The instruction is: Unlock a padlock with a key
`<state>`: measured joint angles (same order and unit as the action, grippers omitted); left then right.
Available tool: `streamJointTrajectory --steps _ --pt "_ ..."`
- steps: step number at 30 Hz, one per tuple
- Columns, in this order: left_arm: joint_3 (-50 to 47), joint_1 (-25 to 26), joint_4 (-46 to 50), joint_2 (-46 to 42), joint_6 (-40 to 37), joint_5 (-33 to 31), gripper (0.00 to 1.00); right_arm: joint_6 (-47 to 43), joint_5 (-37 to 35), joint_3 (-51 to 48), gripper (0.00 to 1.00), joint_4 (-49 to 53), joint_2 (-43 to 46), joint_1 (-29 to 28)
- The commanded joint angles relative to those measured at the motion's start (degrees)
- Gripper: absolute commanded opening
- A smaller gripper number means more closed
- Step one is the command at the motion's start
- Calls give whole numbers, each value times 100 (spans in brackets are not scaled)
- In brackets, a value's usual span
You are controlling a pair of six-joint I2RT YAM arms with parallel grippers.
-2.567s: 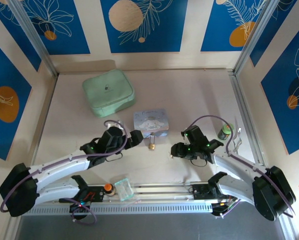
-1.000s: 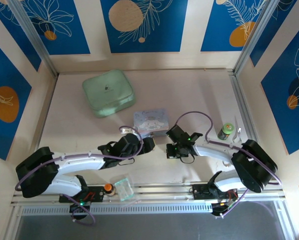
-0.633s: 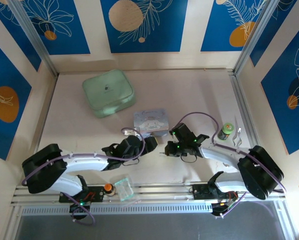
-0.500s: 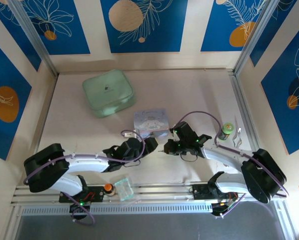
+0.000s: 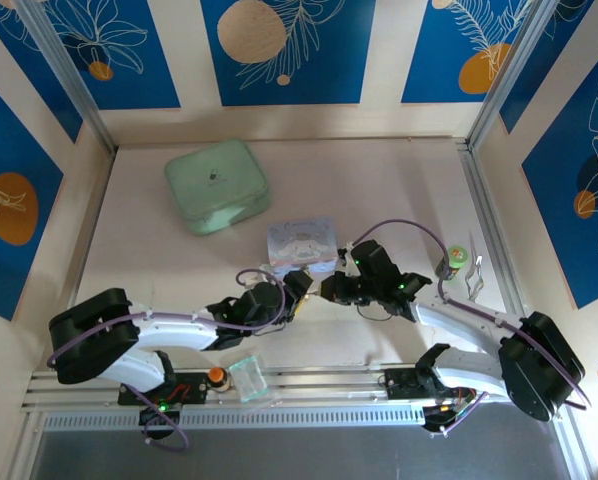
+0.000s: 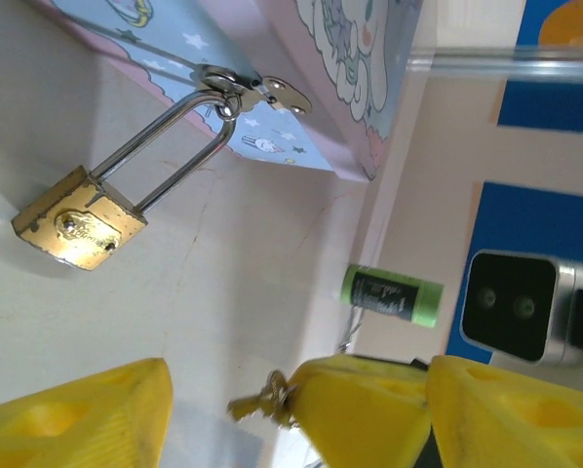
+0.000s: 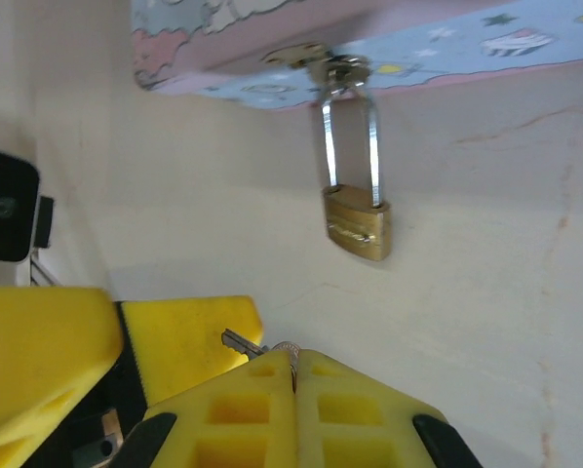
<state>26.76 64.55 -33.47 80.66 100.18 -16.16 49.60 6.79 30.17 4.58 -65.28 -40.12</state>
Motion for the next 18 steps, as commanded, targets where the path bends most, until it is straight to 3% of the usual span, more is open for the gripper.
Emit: streamJointTrajectory --steps 1,3,12,16,18 --pt "-4 48 -151 76 322 -148 59 194 156 -111 3 -338 101 -125" --pt "4 51 -215 165 329 -125 53 220 156 -149 3 -384 161 -161" --pt "158 52 175 213 265 -100 0 177 62 -240 3 -297 357 -224" --pt "151 53 240 180 168 -98 0 118 159 -281 4 -461 382 -229" --pt "145 27 262 116 -12 -131 0 19 298 -337 13 -651 464 -193"
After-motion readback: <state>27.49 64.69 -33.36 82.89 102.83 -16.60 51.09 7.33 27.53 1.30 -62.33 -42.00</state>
